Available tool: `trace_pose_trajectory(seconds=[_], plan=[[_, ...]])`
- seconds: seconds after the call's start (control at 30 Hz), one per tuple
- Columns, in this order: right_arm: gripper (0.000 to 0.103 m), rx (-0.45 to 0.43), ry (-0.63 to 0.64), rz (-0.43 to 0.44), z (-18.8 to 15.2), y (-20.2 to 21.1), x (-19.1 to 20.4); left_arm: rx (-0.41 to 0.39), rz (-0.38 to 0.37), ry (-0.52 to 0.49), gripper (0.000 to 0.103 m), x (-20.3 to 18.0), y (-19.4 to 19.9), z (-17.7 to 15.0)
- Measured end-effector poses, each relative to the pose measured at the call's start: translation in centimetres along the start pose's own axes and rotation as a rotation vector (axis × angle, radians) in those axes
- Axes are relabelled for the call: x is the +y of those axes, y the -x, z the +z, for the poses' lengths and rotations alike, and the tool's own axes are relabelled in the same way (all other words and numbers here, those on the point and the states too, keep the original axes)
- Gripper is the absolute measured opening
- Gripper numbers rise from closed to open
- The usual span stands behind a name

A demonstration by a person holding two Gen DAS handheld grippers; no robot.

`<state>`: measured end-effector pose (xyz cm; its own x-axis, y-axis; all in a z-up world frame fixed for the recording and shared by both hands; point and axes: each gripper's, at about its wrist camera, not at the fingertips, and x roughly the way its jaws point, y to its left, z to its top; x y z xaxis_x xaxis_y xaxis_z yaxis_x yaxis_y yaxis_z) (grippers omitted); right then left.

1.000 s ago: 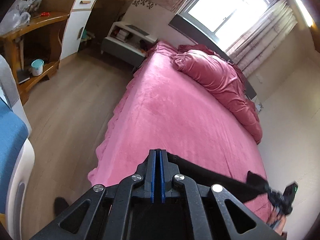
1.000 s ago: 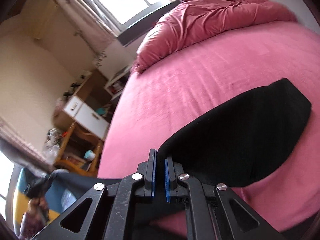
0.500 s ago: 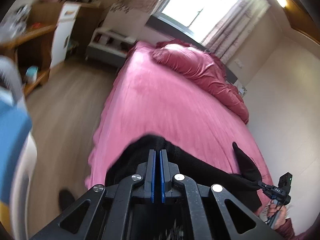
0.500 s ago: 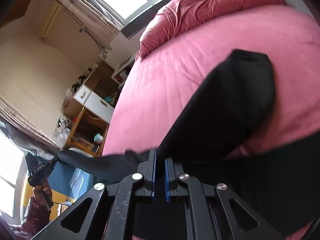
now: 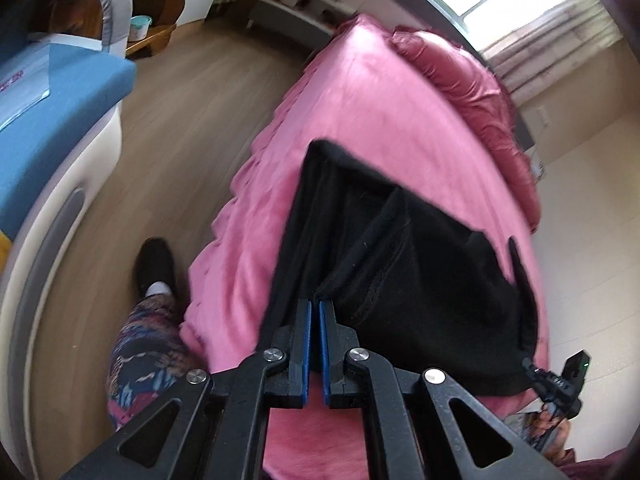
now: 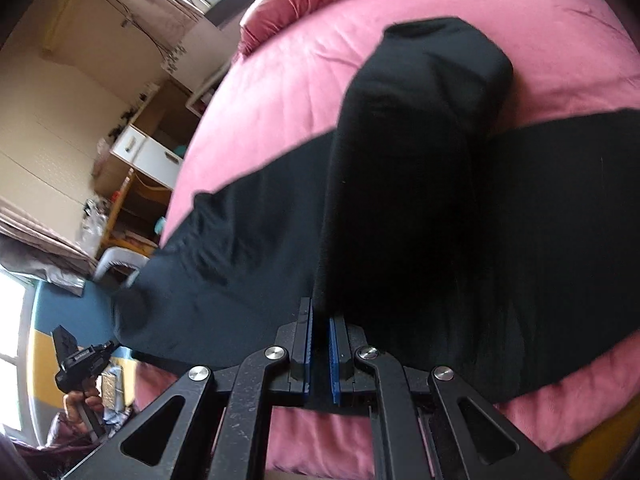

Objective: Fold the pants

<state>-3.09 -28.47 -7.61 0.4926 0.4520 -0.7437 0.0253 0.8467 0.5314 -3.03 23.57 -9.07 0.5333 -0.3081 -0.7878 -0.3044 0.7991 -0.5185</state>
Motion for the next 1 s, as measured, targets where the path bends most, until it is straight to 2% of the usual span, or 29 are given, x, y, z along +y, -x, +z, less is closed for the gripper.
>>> trace_pose_trajectory(seconds=[0.2, 0.27, 0.37, 0.47, 0.53, 0.6, 0.67, 0.7, 0.77, 0.9, 0.97, 1.0], plan=[[0.007, 0.026, 0.017, -0.045, -1.2, -0.8, -0.6, 0.065, 0.050, -0.007, 0.005, 0.6, -0.7, -0.9], [0.007, 0.042, 0.033, -0.064, -1.3, -1.2, -0.8, 0.090, 0.053, 0.010, 0.008, 0.8, -1.0, -1.0], [0.007, 0.069, 0.036, -0.091, -1.6, -2.3, -1.3, 0.065, 0.078, 0.042, 0.018, 1.3, 0.0, -0.6], [0.007, 0.069, 0.022, -0.092, -1.5, -2.9, -1.6, 0.002, 0.121, 0.051, 0.019, 1.2, 2.3, 0.1], [0.007, 0.066, 0.025, -0.091, -1.5, -2.8, -1.7, -0.084, 0.139, 0.006, 0.019, -0.1, 4.3, 0.5], [0.007, 0.069, 0.028, -0.093, -1.5, -2.7, -1.9, -0.146, 0.126, -0.084, 0.019, -2.7, 5.5, 0.6], [0.009, 0.074, 0.034, -0.095, -1.5, -2.6, -2.0, -0.153, 0.073, -0.167, 0.021, -5.4, 5.2, 0.3], [0.010, 0.075, 0.039, -0.099, -1.4, -2.6, -1.7, -0.128, 0.043, -0.219, 0.021, -7.1, 4.3, 0.0], [0.021, 0.090, 0.045, -0.100, -0.9, -2.5, -0.9, -0.088, 0.030, -0.299, 0.021, -9.7, 2.3, -0.5], [0.033, 0.076, 0.127, -0.137, 0.2, -0.4, 0.9, 0.011, -0.004, -0.387, 0.021, -13.3, -2.4, -1.4], [0.054, 0.044, 0.166, -0.177, 1.1, 1.0, 1.5, 0.044, -0.009, -0.418, 0.021, -14.2, -3.7, -1.8], [0.055, 0.015, 0.185, -0.201, 2.1, 1.8, 1.8, 0.058, -0.005, -0.441, 0.021, -14.7, -4.3, -2.1]])
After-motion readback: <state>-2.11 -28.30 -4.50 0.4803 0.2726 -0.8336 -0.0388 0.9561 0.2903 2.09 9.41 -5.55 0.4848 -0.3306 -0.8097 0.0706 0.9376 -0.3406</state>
